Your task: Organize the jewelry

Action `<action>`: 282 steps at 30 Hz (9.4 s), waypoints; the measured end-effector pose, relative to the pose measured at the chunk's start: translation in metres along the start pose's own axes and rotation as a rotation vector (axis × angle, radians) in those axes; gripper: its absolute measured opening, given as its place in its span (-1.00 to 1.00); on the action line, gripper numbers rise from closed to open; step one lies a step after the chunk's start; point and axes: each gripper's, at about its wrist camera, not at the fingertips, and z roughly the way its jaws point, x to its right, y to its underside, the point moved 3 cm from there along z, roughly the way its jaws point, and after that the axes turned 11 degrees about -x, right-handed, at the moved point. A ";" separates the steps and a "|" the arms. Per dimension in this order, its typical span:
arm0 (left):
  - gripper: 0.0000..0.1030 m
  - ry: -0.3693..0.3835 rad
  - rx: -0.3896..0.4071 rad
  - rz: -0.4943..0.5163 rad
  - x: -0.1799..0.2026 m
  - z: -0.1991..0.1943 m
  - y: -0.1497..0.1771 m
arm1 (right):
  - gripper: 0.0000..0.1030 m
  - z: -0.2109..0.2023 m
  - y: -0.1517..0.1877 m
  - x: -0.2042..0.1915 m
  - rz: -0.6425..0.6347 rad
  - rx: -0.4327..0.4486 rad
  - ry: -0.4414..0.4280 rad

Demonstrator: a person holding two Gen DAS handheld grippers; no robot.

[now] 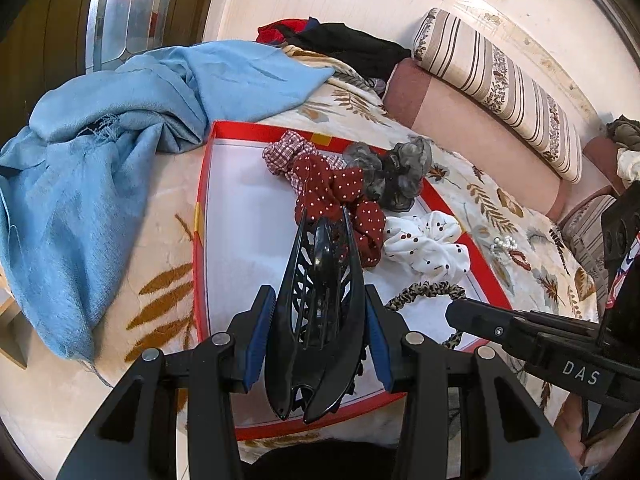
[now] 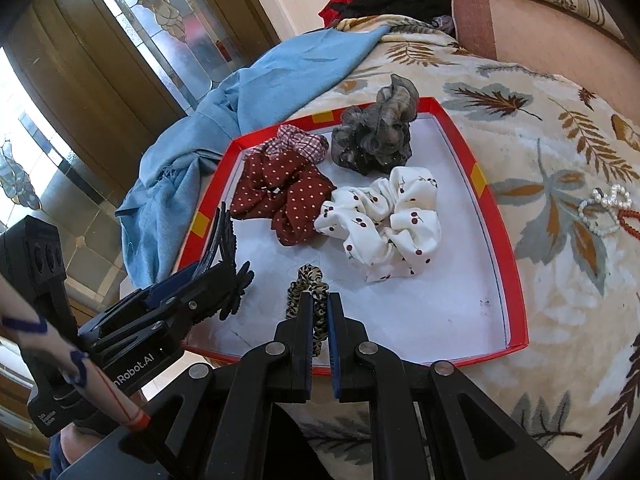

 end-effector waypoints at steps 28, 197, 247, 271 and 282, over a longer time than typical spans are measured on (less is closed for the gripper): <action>-0.17 0.001 0.039 0.026 0.015 -0.021 -0.007 | -0.66 -0.021 0.003 0.015 0.039 0.029 0.006; -0.86 0.428 -0.060 0.341 0.193 -0.049 0.012 | -0.88 -0.180 0.078 0.149 0.361 0.264 -0.055; -0.86 0.280 -0.078 0.054 0.045 0.003 -0.015 | -0.88 -0.029 -0.005 0.054 0.178 -0.007 -0.014; -0.86 0.266 -0.125 0.082 0.062 0.025 -0.009 | -0.86 -0.008 0.000 0.080 0.218 -0.041 0.024; -0.86 0.265 -0.126 0.086 0.065 0.026 -0.008 | -0.85 -0.006 0.001 0.084 0.235 -0.054 0.026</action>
